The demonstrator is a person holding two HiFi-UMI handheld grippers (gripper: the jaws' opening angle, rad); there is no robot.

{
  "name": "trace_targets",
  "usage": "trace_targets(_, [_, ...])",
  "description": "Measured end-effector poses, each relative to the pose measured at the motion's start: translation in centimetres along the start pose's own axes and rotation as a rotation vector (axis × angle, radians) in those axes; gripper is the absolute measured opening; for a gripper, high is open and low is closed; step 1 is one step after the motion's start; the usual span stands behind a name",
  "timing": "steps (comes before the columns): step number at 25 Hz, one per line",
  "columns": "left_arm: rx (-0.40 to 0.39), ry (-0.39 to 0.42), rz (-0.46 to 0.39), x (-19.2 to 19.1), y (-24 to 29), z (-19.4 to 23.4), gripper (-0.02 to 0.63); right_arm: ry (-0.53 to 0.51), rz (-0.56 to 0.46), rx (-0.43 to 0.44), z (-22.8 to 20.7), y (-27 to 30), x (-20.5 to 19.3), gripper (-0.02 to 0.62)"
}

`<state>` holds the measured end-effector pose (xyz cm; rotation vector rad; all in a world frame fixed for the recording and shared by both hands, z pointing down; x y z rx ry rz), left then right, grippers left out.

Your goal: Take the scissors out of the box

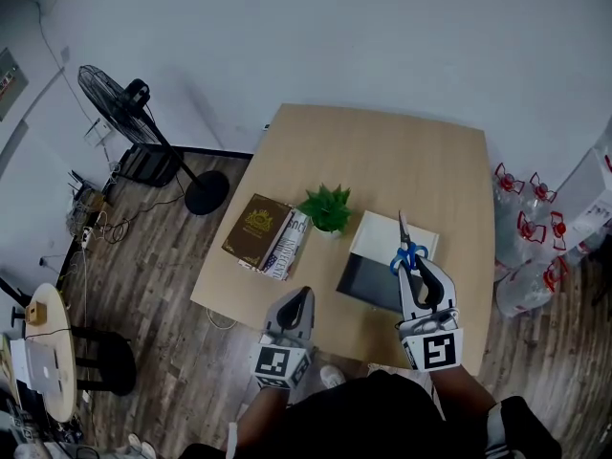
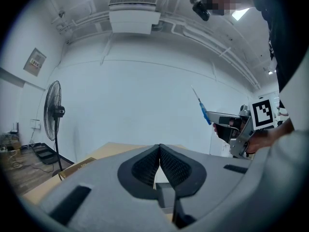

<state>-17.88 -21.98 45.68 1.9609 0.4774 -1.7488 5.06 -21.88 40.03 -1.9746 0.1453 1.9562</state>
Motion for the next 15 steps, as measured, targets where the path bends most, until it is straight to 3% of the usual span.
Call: trace_targets(15, [0.013, -0.016, 0.010, -0.53, -0.22, -0.60, 0.005, 0.000, 0.007, 0.022, -0.10, 0.22, -0.50, 0.078])
Point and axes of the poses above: the fingertips, and each gripper's own axes: y forward along the fingers, z to its left, x out of its top, the point moved 5 cm from there along -y, backward along the fingers, and after that the axes turned 7 degrees about y, right-handed, at the moved point
